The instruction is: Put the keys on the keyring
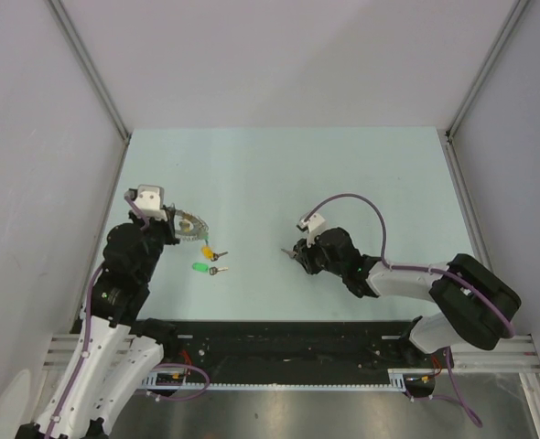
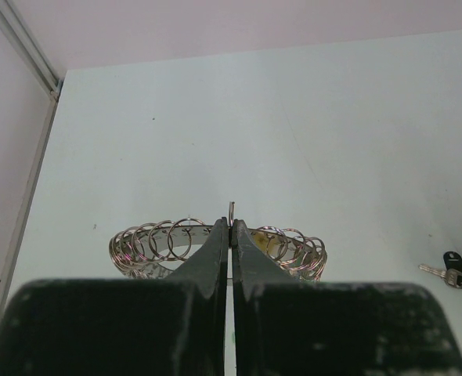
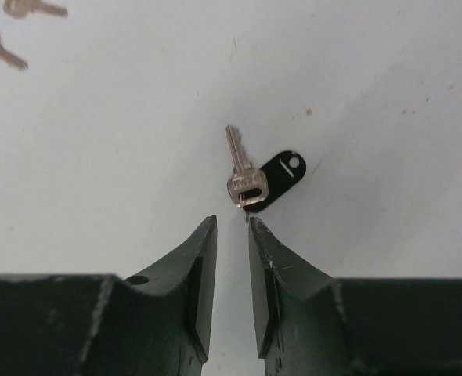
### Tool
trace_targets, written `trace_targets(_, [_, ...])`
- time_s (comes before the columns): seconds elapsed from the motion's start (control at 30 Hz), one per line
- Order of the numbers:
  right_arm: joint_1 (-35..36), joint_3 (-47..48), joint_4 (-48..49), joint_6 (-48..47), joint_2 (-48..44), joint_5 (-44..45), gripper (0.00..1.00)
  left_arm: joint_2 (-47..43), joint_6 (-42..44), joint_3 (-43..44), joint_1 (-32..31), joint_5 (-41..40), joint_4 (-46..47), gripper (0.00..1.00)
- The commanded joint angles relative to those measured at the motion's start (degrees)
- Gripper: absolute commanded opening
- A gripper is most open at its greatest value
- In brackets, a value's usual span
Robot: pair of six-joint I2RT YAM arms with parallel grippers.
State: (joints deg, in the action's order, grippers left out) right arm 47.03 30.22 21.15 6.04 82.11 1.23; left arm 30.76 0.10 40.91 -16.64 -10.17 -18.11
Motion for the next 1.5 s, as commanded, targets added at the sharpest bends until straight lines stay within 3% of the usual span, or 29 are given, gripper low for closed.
trace_targets(0.0, [0.0,-1.1,10.0,3.3,1.9,2.4,0.27,0.2,1.3,0.5,-2.3,1.0,3.7,0.0])
trace_targets(0.57, [2.5,-11.9,32.5,2.7,11.6,7.4,0.27,-0.9,1.2,0.4,-5.0,2.4,4.1,0.01])
trace_targets(1.03, [2.6,-11.8,36.9,1.7,18.3,6.0,0.24,-1.2,1.3,0.3,-4.9,2.8,4.1,0.0])
trace_targets(1.2, [2.6,-11.7,37.1,1.4,19.3,5.1,0.2,-1.2,1.3,0.3,-5.0,2.8,4.1,0.0])
trace_targets(1.4, [2.8,-11.5,36.5,0.6,18.4,4.0,0.0,-1.1,1.4,0.3,-4.9,3.2,4.2,0.0])
trace_targets(1.47, [3.1,-11.4,34.8,-0.6,16.9,3.7,0.0,-1.2,1.4,0.3,-5.0,3.5,4.5,0.0])
